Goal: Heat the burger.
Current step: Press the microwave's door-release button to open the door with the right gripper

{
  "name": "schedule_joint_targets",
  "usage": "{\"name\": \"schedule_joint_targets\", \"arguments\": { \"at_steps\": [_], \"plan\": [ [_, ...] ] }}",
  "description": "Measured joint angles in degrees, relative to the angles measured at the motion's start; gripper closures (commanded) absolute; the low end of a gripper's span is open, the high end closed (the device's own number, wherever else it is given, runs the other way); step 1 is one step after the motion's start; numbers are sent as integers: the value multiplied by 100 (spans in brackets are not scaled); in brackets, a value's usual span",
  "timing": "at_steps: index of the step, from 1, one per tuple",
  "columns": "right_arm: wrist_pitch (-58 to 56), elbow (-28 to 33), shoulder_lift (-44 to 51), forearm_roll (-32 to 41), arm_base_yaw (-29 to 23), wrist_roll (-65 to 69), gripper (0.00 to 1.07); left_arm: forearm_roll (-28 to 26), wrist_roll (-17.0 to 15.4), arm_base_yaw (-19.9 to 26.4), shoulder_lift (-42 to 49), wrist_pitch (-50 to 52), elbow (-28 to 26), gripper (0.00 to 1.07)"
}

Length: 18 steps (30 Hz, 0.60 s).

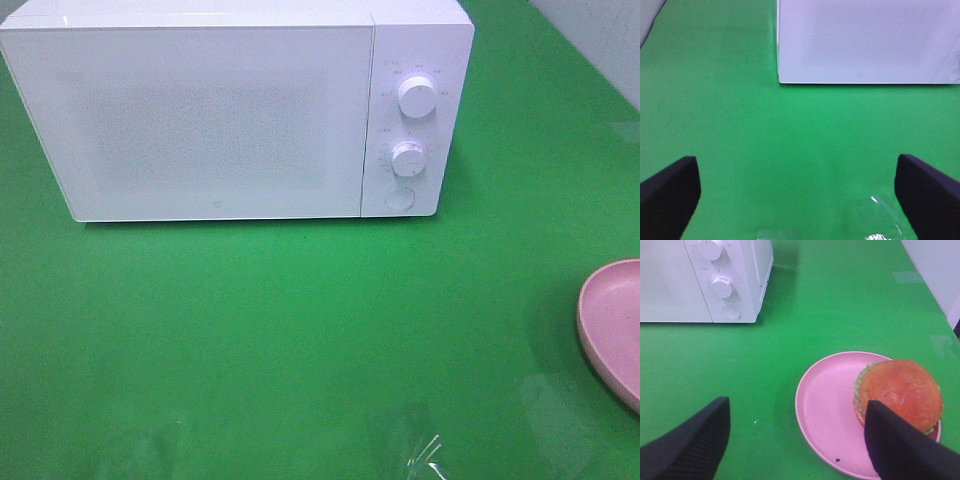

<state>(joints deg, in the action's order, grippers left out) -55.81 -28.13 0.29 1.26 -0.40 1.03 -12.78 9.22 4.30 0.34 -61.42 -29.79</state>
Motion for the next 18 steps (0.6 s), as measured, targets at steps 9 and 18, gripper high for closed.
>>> {"name": "schedule_joint_targets", "arguments": {
  "at_steps": [9,18],
  "plan": [
    [0,0,0,0,0,0,33,0,0,0,0,0,0,9],
    [0,0,0,0,0,0,33,0,0,0,0,0,0,9]
  ]
}}
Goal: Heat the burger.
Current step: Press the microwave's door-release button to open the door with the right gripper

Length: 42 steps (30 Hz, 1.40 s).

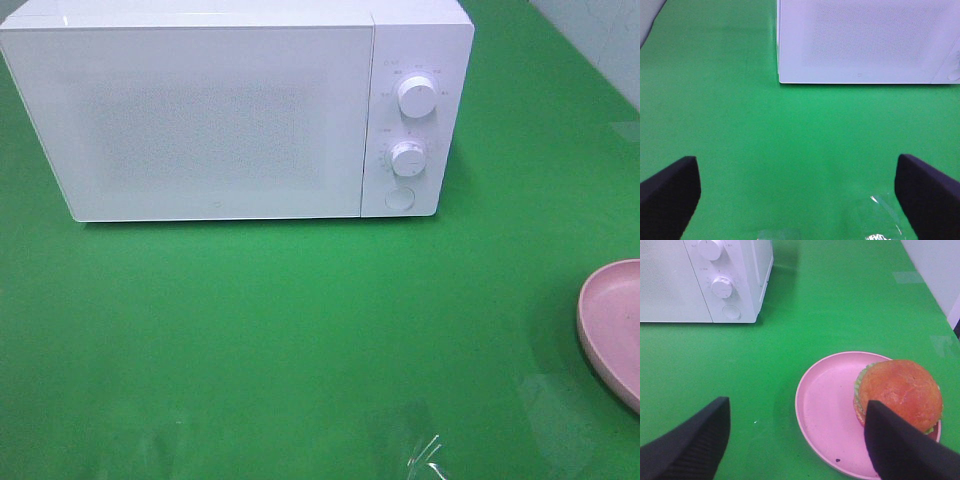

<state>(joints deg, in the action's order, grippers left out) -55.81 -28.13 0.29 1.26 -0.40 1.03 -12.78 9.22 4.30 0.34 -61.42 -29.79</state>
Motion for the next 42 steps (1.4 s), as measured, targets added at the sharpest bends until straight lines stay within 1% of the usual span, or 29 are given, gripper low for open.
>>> {"name": "schedule_joint_targets", "arguments": {
  "at_steps": [6,21,28,30,35,36,39,41,42],
  "plan": [
    [155,-109,-29,0,0,63,33,0,0,0,0,0,0,9],
    [1203,-160,-1026,-17,0,172,33,0,0,0,0,0,0,9],
    [1564,-160,-1335,-17,0,172,33,0,0,0,0,0,0,9],
    [1879,-11,-1507,-17,0,172,33,0,0,0,0,0,0,9],
    [2114,155,-1587,-17,0,172,33,0,0,0,0,0,0,9],
    [2326,281,-1639,-17,0,172,33,0,0,0,0,0,0,9],
    [2555,395,-1673,-17,0,172,33,0,0,0,0,0,0,9],
    [2979,607,-1811,-17,0,172,33,0,0,0,0,0,0,9],
    [2979,607,-1811,-17,0,172,33,0,0,0,0,0,0,9]
  ]
}}
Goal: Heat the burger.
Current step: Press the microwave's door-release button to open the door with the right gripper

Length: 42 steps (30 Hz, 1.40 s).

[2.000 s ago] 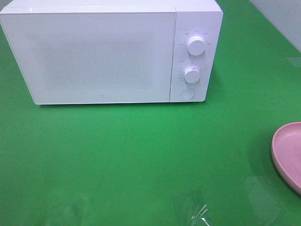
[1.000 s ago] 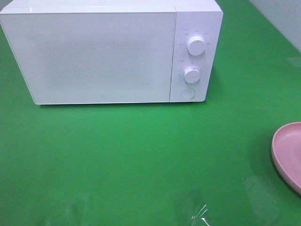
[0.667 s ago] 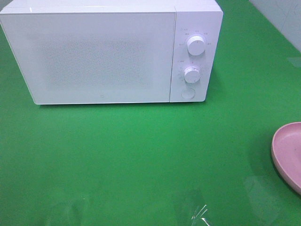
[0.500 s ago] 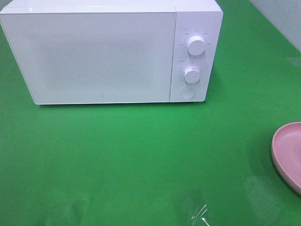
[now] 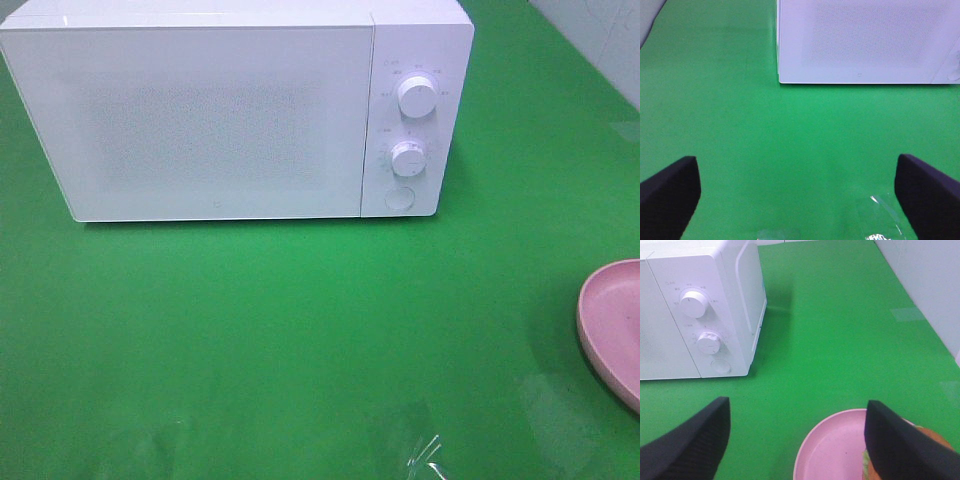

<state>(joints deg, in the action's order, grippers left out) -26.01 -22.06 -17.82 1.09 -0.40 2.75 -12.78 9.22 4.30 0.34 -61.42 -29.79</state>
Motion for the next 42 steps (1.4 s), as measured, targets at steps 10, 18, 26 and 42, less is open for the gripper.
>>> {"name": "schedule_joint_targets", "arguments": {
  "at_steps": [10,18,26,42],
  "plan": [
    [985,378,-584,0,0,0,33,0,0,0,0,0,0,9],
    [2389,619,-1324,0,0,0,33,0,0,0,0,0,0,9],
    [3403,630,-1942,0,0,69,33,0,0,0,0,0,0,9],
    [5793,693,-3655,-344,0,160,33,0,0,0,0,0,0,9]
  ]
}}
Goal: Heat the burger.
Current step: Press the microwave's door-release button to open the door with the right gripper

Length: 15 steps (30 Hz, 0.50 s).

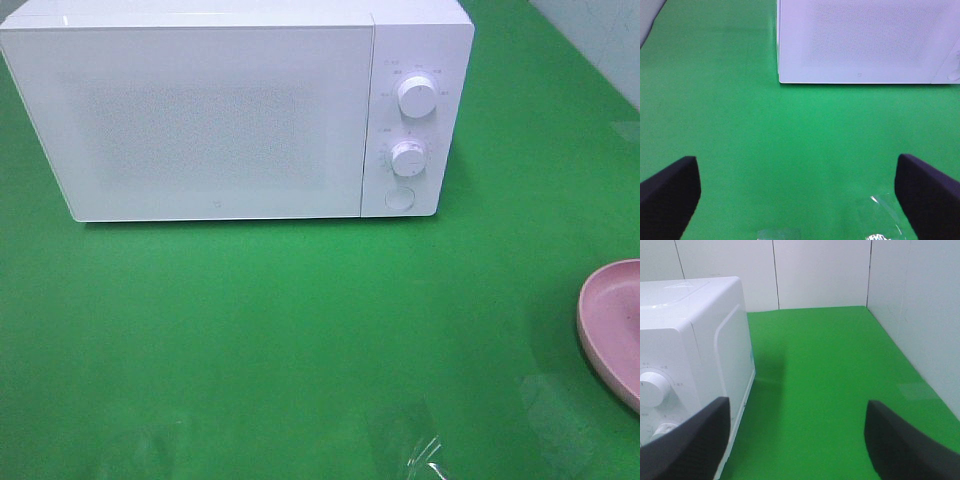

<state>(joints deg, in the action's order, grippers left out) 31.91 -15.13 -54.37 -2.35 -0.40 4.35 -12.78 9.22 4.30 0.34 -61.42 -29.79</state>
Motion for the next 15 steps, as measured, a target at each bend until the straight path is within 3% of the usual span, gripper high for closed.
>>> {"name": "schedule_joint_targets", "arguments": {
  "at_steps": [8,15],
  "plan": [
    [739,0,-768,-155,-138,-11,34,0,0,0,0,0,0,9],
    [1003,0,-1415,338,-1054,-751,34,0,0,0,0,0,0,9]
  ]
}}
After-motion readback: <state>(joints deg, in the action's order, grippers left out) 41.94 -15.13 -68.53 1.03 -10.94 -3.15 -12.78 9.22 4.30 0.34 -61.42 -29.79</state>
